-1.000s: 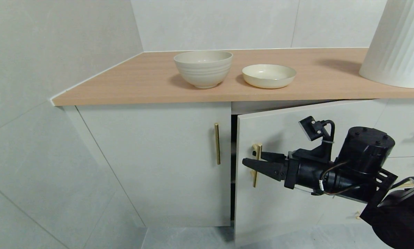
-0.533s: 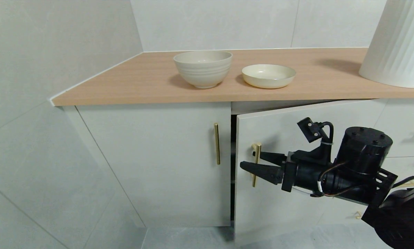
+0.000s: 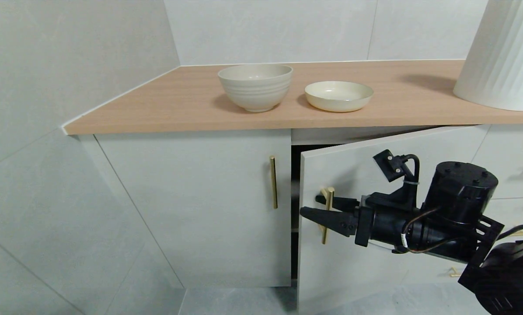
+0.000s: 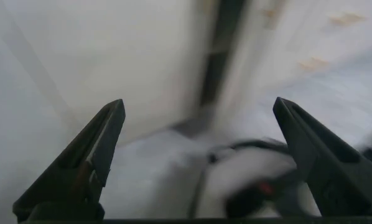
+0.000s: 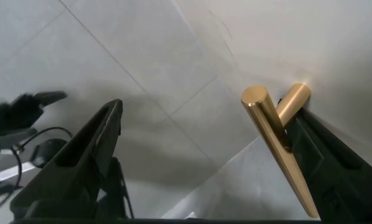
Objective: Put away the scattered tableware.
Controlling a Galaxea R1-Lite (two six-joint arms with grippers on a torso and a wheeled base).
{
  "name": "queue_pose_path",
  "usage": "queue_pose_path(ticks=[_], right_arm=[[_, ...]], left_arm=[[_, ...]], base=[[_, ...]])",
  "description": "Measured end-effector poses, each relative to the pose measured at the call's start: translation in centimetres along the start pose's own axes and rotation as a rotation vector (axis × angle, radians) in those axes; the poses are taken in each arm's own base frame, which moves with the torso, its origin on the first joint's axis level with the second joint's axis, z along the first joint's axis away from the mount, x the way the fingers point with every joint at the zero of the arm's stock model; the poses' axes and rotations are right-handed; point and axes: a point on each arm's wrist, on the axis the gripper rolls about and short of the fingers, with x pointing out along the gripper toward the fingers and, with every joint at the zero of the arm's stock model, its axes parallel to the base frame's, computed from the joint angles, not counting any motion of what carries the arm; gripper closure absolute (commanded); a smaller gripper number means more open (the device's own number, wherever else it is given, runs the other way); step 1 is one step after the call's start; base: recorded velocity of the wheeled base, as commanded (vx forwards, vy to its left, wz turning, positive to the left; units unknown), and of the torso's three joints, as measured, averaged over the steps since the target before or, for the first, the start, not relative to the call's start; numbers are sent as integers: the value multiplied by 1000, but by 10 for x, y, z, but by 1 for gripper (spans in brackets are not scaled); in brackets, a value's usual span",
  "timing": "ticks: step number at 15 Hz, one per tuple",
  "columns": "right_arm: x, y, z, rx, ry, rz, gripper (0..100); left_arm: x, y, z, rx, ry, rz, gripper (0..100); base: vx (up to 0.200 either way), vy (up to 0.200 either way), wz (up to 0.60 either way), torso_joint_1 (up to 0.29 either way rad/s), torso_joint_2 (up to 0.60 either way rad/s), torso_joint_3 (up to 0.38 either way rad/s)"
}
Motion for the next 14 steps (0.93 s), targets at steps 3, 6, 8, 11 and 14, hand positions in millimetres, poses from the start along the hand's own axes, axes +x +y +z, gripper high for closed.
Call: queue_pose_path(ticks=[3,6,8,11,14], right_arm=[[-1,3,2,8,-3,8,0],[-2,4,3,5,-5,13,0],[-2,5,3,4,-5,18,0],[0,9,1,3,0,30,0],[0,10,0,4,2,33,0]], left_arm=[[40,12,34,5,120,-176,0],[96,18,60,24,163,-283,0],[135,20,70,17,152,-321,0],[201,21,77,-35,99,-365,0],[253,15,83,-105,64,-410,0]], base=[[0,0,0,0,0,0],[0,0,0,0,0,0],[0,0,0,0,0,0],[0,0,0,0,0,0],[0,0,0,0,0,0]])
